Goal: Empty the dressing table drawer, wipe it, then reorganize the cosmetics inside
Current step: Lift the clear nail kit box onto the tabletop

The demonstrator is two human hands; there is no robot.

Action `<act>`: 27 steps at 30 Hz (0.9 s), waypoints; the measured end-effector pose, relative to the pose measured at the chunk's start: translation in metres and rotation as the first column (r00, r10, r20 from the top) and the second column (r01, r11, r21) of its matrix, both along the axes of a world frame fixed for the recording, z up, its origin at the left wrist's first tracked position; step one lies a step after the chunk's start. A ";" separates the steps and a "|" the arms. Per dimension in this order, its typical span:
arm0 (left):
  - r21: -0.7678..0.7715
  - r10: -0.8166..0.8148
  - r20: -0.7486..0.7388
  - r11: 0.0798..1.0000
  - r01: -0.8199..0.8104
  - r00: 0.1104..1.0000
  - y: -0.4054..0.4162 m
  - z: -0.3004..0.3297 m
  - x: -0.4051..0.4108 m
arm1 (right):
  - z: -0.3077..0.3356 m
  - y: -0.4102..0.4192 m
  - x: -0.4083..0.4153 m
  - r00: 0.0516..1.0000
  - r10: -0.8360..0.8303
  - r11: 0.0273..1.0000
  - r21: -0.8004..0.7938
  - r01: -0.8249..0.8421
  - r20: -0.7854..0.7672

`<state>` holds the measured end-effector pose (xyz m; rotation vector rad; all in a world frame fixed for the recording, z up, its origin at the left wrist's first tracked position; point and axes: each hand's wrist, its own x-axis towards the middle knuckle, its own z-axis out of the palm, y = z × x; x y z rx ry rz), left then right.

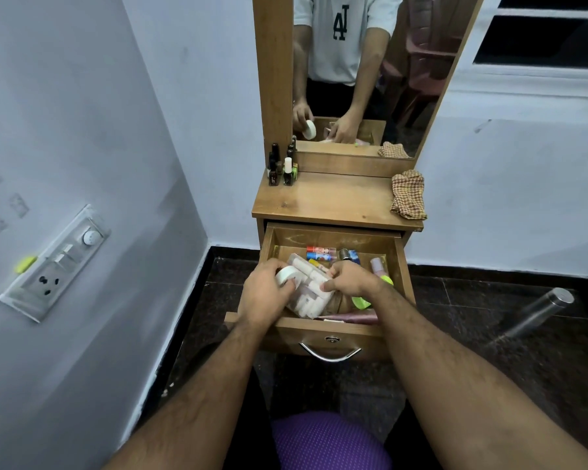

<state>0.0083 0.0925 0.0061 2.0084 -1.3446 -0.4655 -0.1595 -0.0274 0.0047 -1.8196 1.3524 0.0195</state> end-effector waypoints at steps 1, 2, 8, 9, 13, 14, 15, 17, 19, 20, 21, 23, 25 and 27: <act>0.031 0.003 -0.024 1.000 -0.003 1.000 -0.001 -0.001 0.001 | 0.002 -0.001 -0.003 0.999 -0.027 1.000 0.002 0.027 0.041; 0.069 -0.004 -0.034 0.998 0.006 0.999 -0.002 -0.001 0.001 | 0.004 -0.001 -0.005 0.995 -0.063 0.998 -0.014 0.064 0.082; 0.285 -0.113 -0.011 0.952 0.112 0.994 -0.009 -0.004 -0.002 | 0.023 -0.007 -0.029 0.919 -0.282 0.940 -0.114 0.322 0.274; 0.329 -0.128 -0.017 0.936 0.127 0.992 -0.012 -0.006 -0.002 | 0.027 -0.007 -0.034 0.908 -0.291 0.933 -0.121 0.339 0.301; 0.449 -0.176 0.019 0.881 0.149 0.984 -0.020 -0.013 0.001 | 0.035 -0.005 -0.048 0.839 -0.329 0.922 -0.044 0.384 0.433; 0.445 -0.181 0.020 0.882 0.153 0.983 -0.020 -0.014 0.001 | 0.036 -0.003 -0.050 0.817 -0.344 0.920 -0.009 0.393 0.463; 0.420 -0.174 0.007 0.894 0.155 0.985 -0.020 -0.013 0.002 | 0.036 -0.001 -0.052 0.792 -0.363 0.916 0.031 0.401 0.490; 0.312 -0.126 -0.051 0.940 0.136 0.991 -0.020 -0.010 0.003 | 0.039 0.003 -0.055 0.752 -0.389 0.912 0.107 0.396 0.532; 0.156 -0.037 -0.159 0.986 0.062 0.987 -0.017 -0.005 0.004 | 0.043 0.008 -0.055 0.717 -0.409 0.910 0.192 0.368 0.565; 0.087 0.008 -0.263 0.996 0.015 0.965 -0.016 -0.001 0.006 | 0.046 0.009 -0.055 0.701 -0.412 0.910 0.232 0.343 0.582; 0.040 0.037 -0.394 0.999 -0.023 0.918 -0.015 0.003 0.008 | 0.049 0.011 -0.054 0.688 -0.410 0.912 0.262 0.316 0.598; 0.014 0.042 -0.608 0.999 -0.042 0.793 -0.016 0.011 0.016 | 0.054 0.011 -0.049 0.683 -0.387 0.921 0.290 0.259 0.619; 0.018 0.009 -0.694 1.000 0.005 0.720 -0.019 0.021 0.025 | 0.058 0.009 -0.039 0.683 -0.375 0.925 0.307 0.226 0.627; 0.016 -0.003 -0.715 1.000 0.020 0.699 -0.023 0.030 0.034 | 0.060 0.006 -0.026 0.652 -0.404 0.912 0.336 0.235 0.641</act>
